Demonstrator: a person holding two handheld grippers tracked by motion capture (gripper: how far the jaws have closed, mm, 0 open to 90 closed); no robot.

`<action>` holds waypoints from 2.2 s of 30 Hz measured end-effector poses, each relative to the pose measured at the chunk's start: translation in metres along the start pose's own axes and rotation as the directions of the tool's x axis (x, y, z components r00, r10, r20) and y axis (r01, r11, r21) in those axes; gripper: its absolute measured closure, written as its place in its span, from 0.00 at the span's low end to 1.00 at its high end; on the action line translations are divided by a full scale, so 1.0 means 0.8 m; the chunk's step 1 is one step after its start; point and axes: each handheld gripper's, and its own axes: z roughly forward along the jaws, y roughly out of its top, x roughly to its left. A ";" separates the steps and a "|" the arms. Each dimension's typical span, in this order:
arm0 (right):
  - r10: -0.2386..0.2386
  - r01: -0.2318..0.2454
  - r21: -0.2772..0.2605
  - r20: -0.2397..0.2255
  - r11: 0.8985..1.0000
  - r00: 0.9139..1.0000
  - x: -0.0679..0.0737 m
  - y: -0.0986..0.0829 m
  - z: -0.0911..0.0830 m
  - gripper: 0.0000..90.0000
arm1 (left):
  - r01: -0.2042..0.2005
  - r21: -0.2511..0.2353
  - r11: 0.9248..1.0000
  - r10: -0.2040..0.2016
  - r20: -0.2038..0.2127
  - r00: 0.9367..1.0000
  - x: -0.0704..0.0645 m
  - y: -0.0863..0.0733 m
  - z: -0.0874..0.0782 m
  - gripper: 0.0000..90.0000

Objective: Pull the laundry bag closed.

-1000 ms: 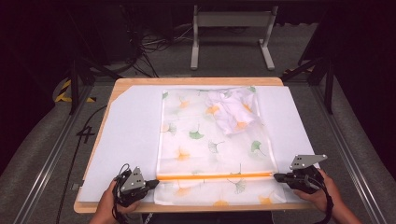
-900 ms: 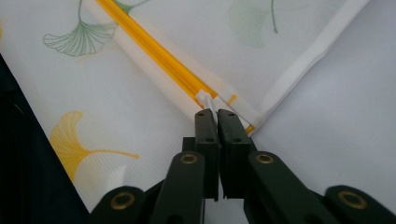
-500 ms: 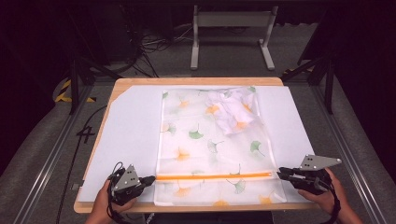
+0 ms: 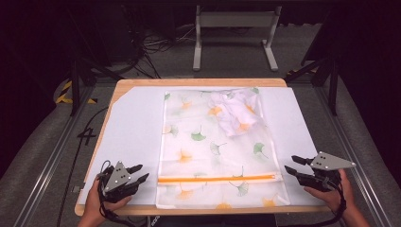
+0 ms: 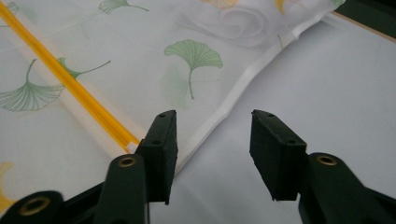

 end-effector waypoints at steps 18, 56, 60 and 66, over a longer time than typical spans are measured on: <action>0.061 -0.054 -0.069 0.102 0.996 0.993 -0.028 0.004 0.016 0.24 | 0.160 -0.093 0.983 -0.170 -0.102 0.980 0.048 -0.027 -0.016 0.21; 0.179 -0.157 -0.130 0.178 0.979 0.968 -0.030 -0.036 0.008 0.16 | 0.259 -0.175 0.950 -0.275 -0.072 0.959 0.046 -0.040 -0.018 0.11; 0.185 -0.164 -0.121 0.189 0.979 0.964 -0.030 -0.039 0.007 0.15 | 0.245 -0.156 0.957 -0.260 -0.078 0.963 0.047 -0.039 -0.013 0.12; 0.181 -0.160 -0.115 0.202 0.980 0.962 -0.030 -0.039 0.006 0.15 | 0.249 -0.156 0.956 -0.263 -0.076 0.962 0.046 -0.037 -0.011 0.12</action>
